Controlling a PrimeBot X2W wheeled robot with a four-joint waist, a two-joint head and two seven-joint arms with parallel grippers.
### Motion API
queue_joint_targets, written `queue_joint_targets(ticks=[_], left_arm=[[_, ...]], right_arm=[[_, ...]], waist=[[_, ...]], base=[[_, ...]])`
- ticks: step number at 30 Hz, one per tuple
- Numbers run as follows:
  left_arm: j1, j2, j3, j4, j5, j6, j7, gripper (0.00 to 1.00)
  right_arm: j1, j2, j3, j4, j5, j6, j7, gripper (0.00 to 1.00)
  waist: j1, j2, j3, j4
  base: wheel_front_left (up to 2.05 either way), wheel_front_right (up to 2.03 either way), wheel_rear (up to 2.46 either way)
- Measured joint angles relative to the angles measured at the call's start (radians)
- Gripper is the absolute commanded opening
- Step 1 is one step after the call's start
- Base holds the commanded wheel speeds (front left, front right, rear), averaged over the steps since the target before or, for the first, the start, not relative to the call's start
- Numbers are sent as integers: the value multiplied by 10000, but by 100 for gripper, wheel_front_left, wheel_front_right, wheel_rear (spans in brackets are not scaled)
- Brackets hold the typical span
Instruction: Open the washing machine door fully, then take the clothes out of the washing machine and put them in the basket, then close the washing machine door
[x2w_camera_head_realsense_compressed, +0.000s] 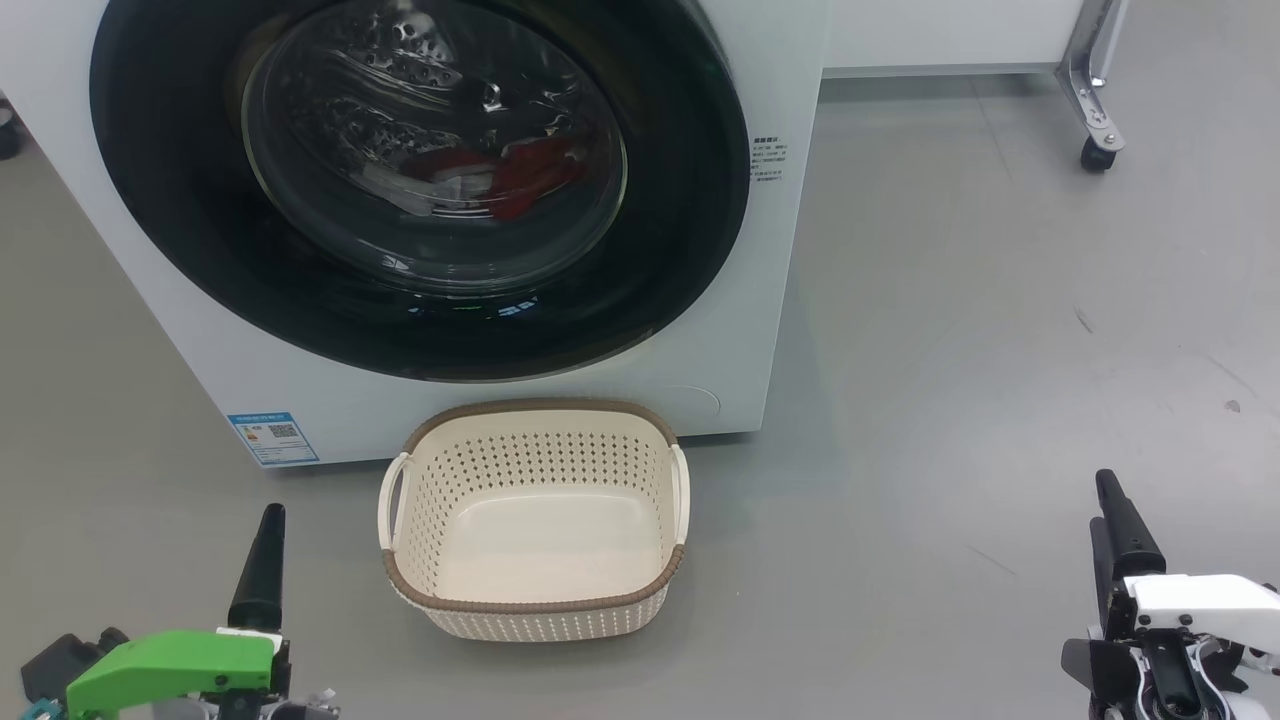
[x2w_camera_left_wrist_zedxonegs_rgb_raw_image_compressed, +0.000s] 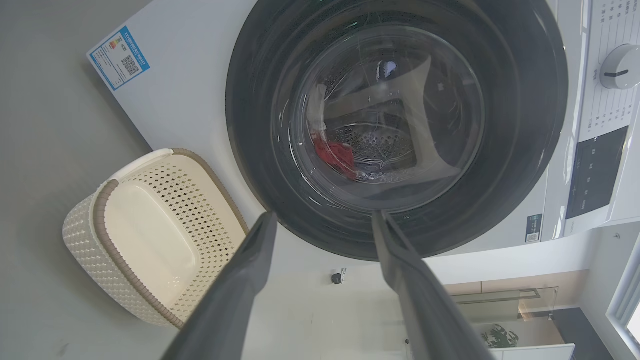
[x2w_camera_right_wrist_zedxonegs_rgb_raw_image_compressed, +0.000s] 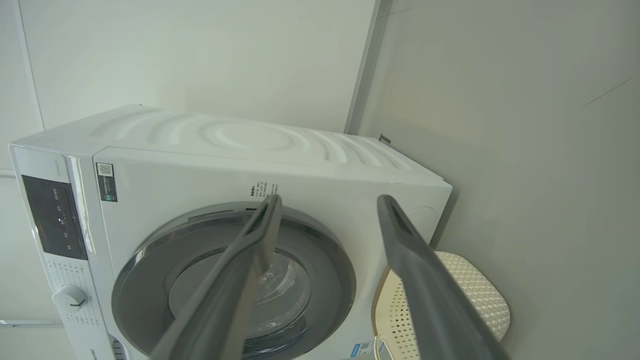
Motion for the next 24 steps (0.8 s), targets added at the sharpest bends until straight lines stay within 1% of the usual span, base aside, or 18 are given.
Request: queue_joint_targets(ticks=[3, 10, 18, 24], left_arm=[[-51, 100, -121, 0, 230, 0, -150, 100], [-206, 334, -418, 54, 1354, -2, -433, 100], [-307, 514, -767, 209, 2679, 12, -767, 100], [-505, 587, -949, 270, 3703, 163, -941, 100]], right_arm=[[-24, -71, 98, 0, -284, 0, -136, 100], [-169, -322, 364, 2, -1122, 0, -516, 100], [-254, -692, 746, 88, -2539, 0, -880, 100], [-376, -984, 1101, 167, -3789, -29, -1074, 100]], waist=[[0, 0, 8, 8], [0, 0, 16, 22], [0, -1, -11, 32], [0, 0, -47, 34]], base=[[0, 0, 0], [0, 0, 0], [0, 0, 0], [0, 0, 0]])
